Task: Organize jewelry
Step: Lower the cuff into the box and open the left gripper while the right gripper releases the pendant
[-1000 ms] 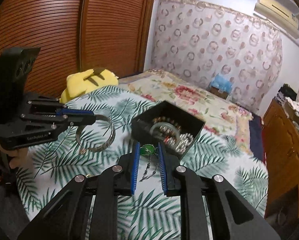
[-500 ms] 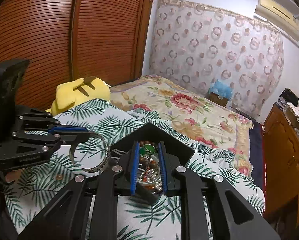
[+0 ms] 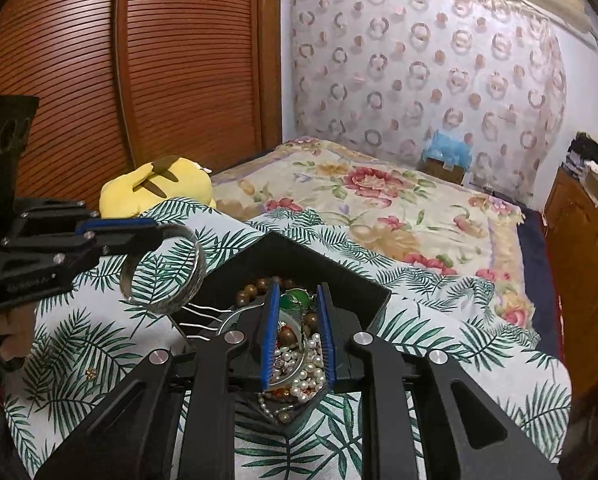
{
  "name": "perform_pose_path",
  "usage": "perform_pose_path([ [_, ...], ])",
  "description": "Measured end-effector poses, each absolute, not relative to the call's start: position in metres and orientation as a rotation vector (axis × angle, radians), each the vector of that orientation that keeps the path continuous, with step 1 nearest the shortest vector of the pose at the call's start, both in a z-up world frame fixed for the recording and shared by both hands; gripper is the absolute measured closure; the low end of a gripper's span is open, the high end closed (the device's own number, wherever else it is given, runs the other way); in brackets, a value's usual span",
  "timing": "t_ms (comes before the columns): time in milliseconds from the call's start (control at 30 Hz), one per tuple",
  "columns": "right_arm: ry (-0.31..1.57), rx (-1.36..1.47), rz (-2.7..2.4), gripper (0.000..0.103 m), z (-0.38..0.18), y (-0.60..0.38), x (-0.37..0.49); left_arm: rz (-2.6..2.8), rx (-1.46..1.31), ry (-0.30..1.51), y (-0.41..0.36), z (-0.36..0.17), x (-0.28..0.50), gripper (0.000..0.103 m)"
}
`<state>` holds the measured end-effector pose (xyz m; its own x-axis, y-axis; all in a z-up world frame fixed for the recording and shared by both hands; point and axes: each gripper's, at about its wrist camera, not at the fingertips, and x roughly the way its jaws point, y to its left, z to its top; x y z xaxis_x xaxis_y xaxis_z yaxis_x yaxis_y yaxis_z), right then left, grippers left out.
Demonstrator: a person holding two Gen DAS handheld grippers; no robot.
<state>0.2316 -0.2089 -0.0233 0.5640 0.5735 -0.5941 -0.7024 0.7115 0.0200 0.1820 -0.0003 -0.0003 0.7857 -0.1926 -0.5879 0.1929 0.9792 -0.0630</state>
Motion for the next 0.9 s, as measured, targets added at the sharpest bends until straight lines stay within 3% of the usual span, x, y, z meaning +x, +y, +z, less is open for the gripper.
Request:
perform_pose_path([
  [900,0.582,-0.148,0.645,0.077,-0.026,-0.242,0.25,-0.284,0.099,0.739,-0.04,-0.026,0.251,0.096],
])
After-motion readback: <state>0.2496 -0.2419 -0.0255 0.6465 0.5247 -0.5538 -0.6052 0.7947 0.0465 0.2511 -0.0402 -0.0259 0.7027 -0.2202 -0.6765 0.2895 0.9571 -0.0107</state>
